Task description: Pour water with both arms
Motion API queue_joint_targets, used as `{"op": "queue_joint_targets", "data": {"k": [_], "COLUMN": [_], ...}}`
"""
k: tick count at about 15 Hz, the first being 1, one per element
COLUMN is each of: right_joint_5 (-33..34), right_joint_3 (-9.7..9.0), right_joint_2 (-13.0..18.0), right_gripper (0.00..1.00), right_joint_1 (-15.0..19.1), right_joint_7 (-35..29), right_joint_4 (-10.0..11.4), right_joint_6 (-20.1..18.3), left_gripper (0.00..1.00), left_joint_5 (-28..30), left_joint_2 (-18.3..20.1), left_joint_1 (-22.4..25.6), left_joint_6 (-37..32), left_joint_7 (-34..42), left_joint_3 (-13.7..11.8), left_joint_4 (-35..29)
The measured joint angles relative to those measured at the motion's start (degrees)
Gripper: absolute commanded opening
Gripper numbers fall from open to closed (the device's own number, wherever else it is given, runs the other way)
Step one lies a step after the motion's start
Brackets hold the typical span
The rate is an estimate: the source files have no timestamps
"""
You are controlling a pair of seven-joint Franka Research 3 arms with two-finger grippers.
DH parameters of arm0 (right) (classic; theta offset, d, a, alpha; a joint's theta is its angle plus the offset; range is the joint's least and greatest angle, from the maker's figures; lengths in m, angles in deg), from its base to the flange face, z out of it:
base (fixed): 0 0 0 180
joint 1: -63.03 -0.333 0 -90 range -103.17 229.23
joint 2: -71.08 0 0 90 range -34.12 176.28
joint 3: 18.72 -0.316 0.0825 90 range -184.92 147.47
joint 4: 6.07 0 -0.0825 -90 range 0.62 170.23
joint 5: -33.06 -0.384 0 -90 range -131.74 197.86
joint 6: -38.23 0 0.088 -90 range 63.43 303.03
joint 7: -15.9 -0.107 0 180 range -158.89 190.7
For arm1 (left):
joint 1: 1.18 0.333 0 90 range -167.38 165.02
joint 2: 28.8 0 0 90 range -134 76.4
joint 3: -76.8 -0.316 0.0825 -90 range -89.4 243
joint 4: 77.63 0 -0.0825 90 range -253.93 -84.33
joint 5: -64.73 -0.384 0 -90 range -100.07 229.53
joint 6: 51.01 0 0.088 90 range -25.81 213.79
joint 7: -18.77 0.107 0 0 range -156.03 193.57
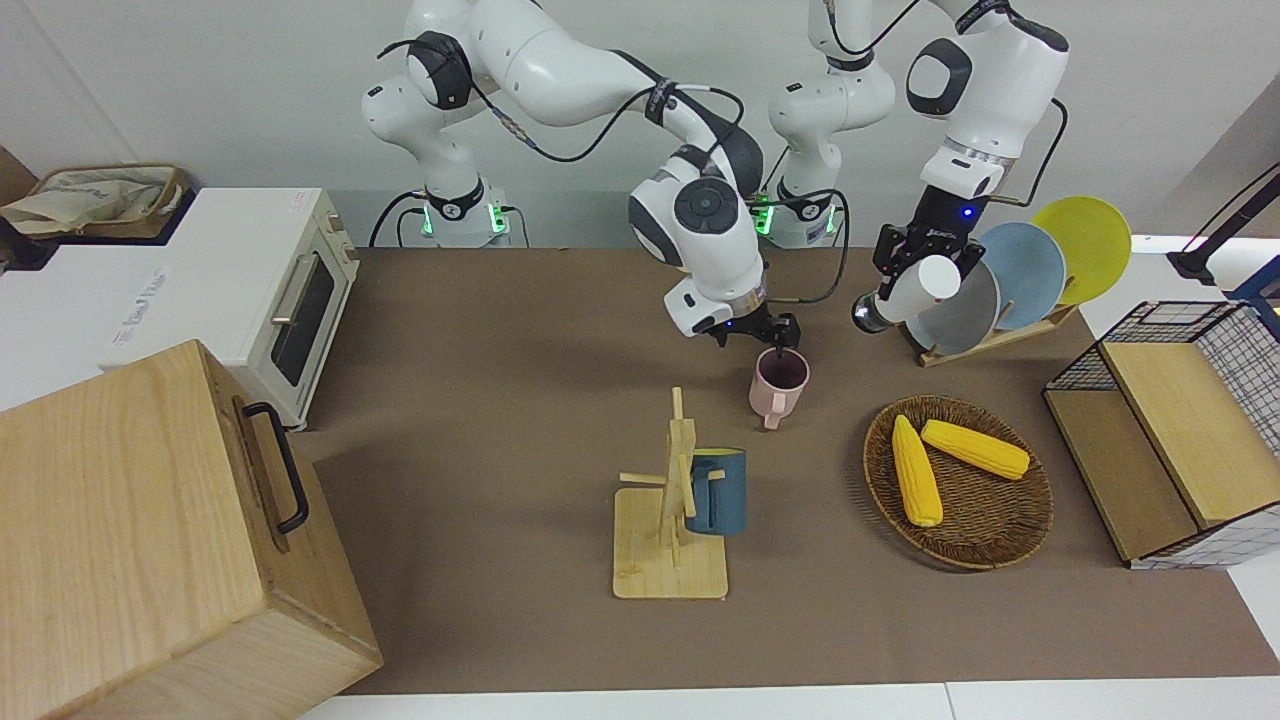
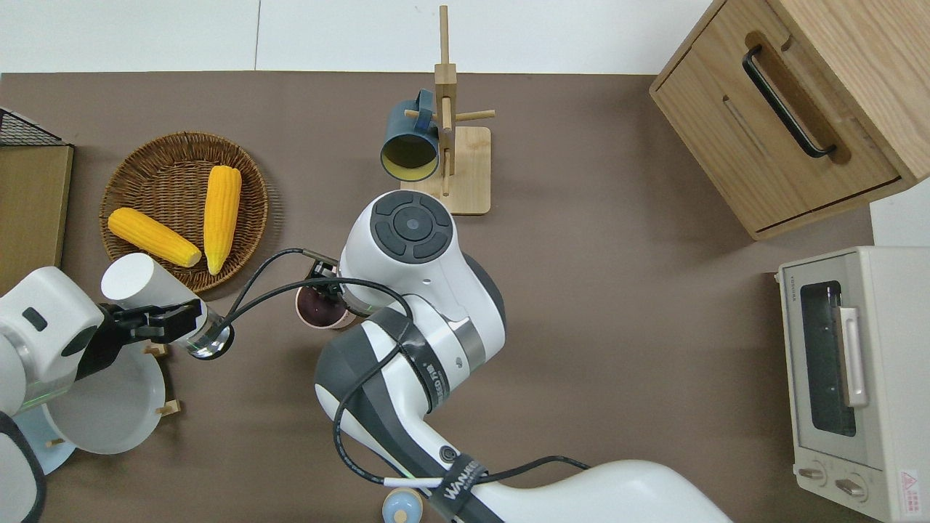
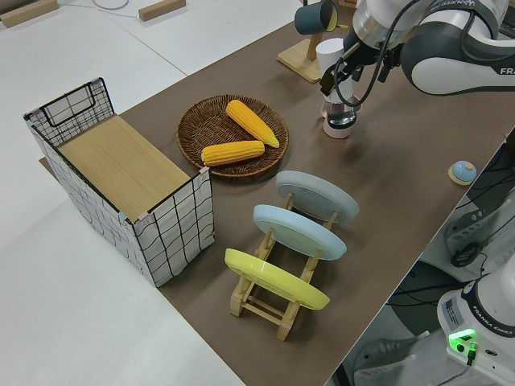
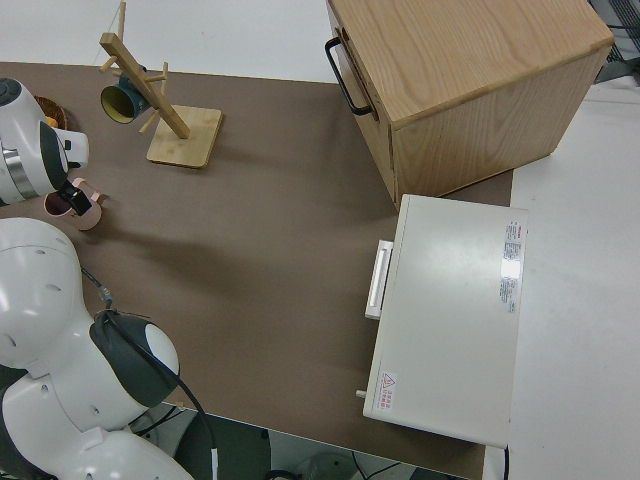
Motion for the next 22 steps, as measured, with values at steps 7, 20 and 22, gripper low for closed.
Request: {"op": "queue_joint_targets", "data": {"k": [7,20,22], "right_joint_5": [3.0,15.8,15.8], "right_joint_3": [0.39,0.70,0.64], "right_joint_2": [12.5,23.3,24.5], "right_gripper": [0.992,0.994,0.994], "right_joint_1": [9.3,32.6,34.6], "right_joint_7": [7.4,47.5,48.7], "right_joint_4": [-0.1,3.8,4.7], "right_joint_6": [-15.1,-27.3,-27.7], "left_gripper": [0.00,0.00,0.00], "left_joint_5": [0.0,0.4,0.4], "left_joint_2": [0.0,1.9,2.4], "left_joint_1": [-0.2,-9.6,-11.1], "left_joint_6": [-0.1,-1.9,-1.9], "left_joint_7": [0.0,-1.0,-2.4], "left_joint_3": [0.6,0.9,0.9], "left_joint_4": [-0.1,-6.0,-6.2]}}
